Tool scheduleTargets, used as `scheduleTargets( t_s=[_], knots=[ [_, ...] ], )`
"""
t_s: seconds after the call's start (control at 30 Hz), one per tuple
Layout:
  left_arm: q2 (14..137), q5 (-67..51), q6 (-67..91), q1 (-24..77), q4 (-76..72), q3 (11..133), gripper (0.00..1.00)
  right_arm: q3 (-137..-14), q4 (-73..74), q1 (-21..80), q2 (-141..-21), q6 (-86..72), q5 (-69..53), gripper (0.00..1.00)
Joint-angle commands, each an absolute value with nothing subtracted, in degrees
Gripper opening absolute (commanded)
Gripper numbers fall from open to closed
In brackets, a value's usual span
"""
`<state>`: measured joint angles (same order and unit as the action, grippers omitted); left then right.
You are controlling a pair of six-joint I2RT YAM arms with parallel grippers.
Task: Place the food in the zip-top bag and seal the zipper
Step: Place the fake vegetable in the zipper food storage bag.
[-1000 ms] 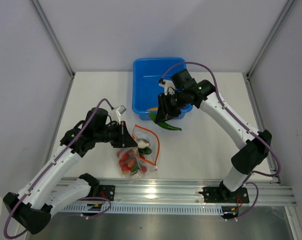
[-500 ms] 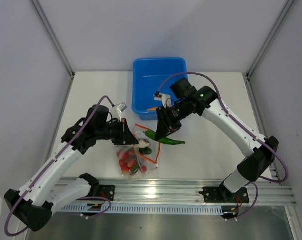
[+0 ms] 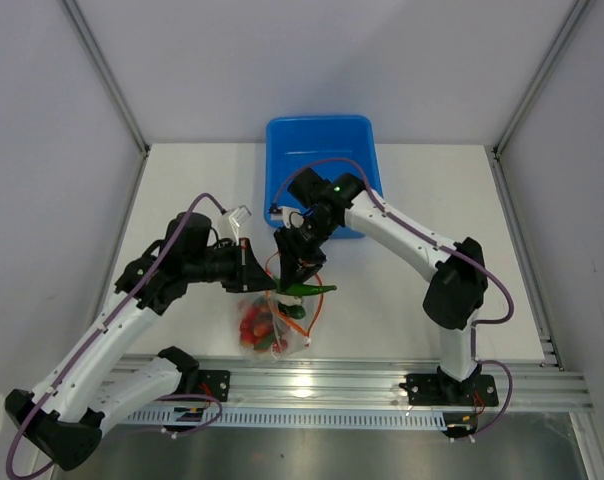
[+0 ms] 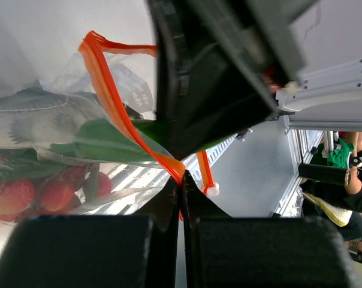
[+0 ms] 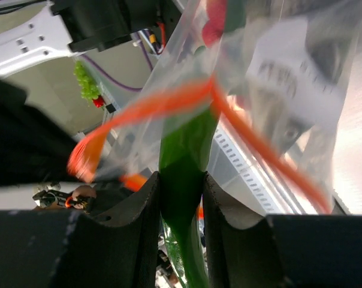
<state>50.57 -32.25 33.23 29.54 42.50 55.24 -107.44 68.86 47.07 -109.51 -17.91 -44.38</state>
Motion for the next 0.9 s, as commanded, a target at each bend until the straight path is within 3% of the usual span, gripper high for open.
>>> scheduleTargets(
  t_s=[0.0,0.07,0.17,0.27,0.53,0.87],
  knots=[
    [49.0,-34.7,34.2,29.1,39.6,55.6,0.01,-112.1,71.3,47.5,-111.4,-18.5,-42.9,0.19],
    [48.9,-34.9,34.4,29.2,39.5,55.5,0.0,-114.2,71.7,47.5,-112.9,-18.6,-42.5,0.36],
    [48.6,-34.8,34.5,29.2,39.5,54.9,0.01,-115.6,72.3,47.8,-113.4,-18.1,-41.8,0.52],
    [48.8,-34.6,34.4,29.2,39.4,55.0,0.01,-115.2,72.4,47.7,-112.3,-17.6,-41.5,0.6],
    [48.9,-34.4,34.1,29.2,39.4,54.4,0.01,-115.1,71.7,46.8,-109.0,-18.9,-36.5,0.65],
    [48.9,-34.2,32.2,29.2,42.4,54.5,0.0,-115.2,60.4,32.5,-104.1,-29.5,-24.3,0.62]
  ],
)
